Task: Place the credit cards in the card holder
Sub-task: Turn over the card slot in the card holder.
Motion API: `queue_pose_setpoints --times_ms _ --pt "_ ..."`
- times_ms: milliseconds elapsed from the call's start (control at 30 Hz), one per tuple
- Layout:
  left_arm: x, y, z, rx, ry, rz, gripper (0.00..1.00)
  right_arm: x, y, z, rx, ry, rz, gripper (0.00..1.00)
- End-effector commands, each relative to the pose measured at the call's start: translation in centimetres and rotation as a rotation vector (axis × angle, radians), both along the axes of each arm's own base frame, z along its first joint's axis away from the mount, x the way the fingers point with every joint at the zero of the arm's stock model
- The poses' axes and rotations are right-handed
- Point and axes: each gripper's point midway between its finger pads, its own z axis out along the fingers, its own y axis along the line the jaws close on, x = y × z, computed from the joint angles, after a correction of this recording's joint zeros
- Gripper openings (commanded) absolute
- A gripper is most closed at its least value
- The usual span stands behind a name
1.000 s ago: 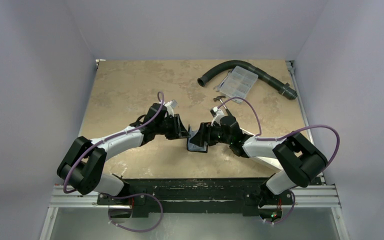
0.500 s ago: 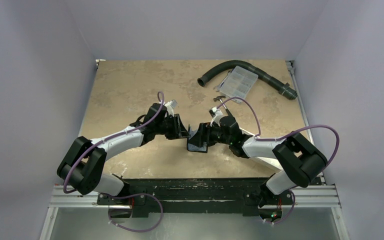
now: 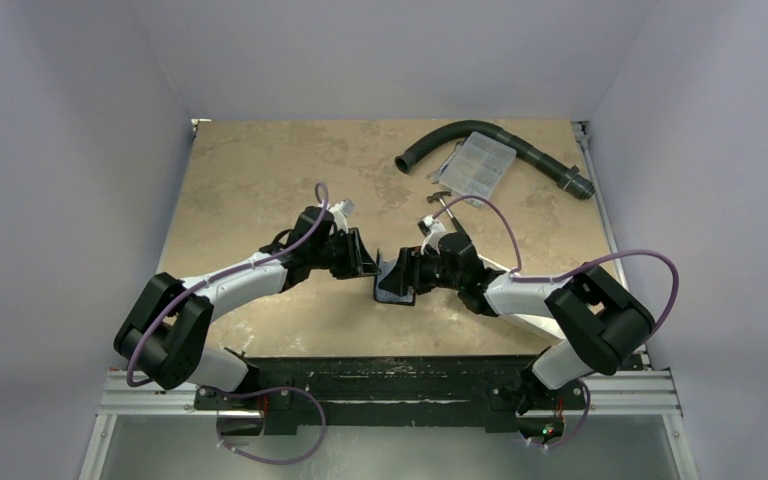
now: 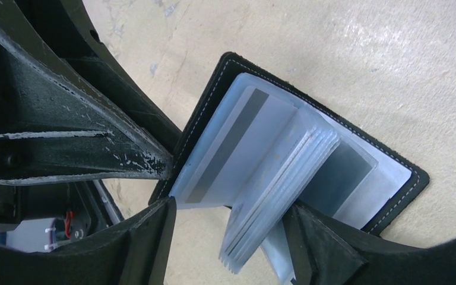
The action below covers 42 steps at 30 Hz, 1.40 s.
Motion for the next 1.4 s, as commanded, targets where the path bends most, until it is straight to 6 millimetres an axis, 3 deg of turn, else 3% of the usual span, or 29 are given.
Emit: queue_pose_setpoints --times_ms 0,267,500,767,933,1100,1367 --pt "0.5 -0.7 1.2 -0.028 -0.05 -0.023 0.26 0.5 1.0 3.2 0.071 -0.081 0.011 0.77" --pt "0.5 -0.7 1.2 -0.03 -0.049 -0.021 0.22 1.1 1.2 3.9 0.08 -0.098 0.002 0.81" --pt "0.5 -0.8 1.1 -0.031 -0.047 -0.022 0.22 1.3 1.1 2.2 0.041 -0.072 -0.004 0.76" --pt "0.6 -0.9 1.2 -0.035 -0.047 -0.027 0.21 1.5 0.9 1.7 0.016 -0.067 -0.013 0.75" --pt "0.6 -0.8 0.9 -0.019 -0.046 -0.027 0.21 1.5 0.3 1.4 -0.015 -0.064 -0.031 0.66" --pt "0.7 -0.5 0.4 0.005 -0.042 -0.026 0.25 1.2 0.0 1.2 -0.034 -0.064 -0.028 0.59" --pt "0.8 -0.2 0.0 0.034 -0.047 -0.026 0.37 1.4 0.1 1.5 -0.035 -0.075 -0.026 0.58"
